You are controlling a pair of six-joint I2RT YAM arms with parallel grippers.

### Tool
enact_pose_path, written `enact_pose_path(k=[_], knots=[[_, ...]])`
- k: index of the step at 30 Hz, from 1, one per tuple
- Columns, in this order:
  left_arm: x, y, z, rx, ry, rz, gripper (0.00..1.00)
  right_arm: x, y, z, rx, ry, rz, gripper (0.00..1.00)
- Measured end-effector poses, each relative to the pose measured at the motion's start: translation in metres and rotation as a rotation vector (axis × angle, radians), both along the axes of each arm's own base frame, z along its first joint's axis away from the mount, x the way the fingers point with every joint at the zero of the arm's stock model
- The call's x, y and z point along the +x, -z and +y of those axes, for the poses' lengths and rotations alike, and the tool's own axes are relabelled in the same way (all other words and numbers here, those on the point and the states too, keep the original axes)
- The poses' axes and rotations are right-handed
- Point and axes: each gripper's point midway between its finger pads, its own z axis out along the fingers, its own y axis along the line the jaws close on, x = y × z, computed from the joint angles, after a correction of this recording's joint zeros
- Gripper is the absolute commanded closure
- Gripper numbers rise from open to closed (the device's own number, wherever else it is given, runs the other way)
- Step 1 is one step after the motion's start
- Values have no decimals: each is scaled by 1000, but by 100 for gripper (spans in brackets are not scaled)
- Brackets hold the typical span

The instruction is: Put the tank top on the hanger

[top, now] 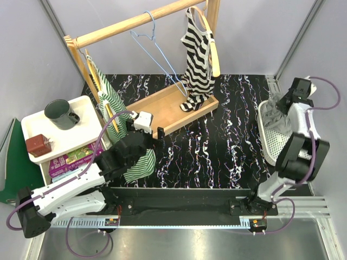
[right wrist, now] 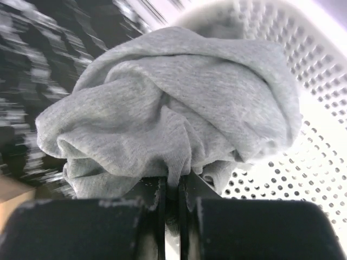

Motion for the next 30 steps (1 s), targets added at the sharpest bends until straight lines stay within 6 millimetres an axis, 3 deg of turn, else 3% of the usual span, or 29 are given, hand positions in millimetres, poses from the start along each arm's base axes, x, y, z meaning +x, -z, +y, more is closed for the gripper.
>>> enact_pose_path(k=[5, 10, 13, 16, 18, 20, 22, 25, 27, 28, 29, 30], knots=[[0, 2, -2, -1, 7, 5, 1, -12, -106, 24, -24, -77, -248, 100], [-1, 3, -5, -2, 19, 11, 1, -39, -210, 71, -61, -216, -497, 100], [0, 3, -8, -7, 30, 10, 1, -58, -258, 106, -68, -321, -622, 100], [0, 6, -13, -6, 47, 19, 1, -71, -279, 140, -56, -413, -685, 100], [-1, 9, -17, -5, 68, 29, 1, -73, -276, 164, -28, -478, -687, 100], [-3, 10, -21, -10, 87, 36, 1, -71, -259, 183, 10, -523, -657, 100], [-6, 10, -25, -20, 114, 44, 1, -69, -229, 205, 56, -565, -590, 100], [-10, 11, -31, -32, 150, 56, 1, -71, -153, 258, 147, -668, -405, 100], [-12, 11, -34, -37, 169, 61, 1, -85, -103, 296, 199, -748, -267, 84], [-12, 10, -35, -39, 173, 61, 1, -95, -79, 313, 215, -783, -198, 71], [-13, 10, -36, -41, 181, 63, 1, -106, -60, 327, 227, -812, -134, 43], [-14, 11, -36, -43, 188, 65, 1, -113, -46, 337, 235, -832, -91, 30]])
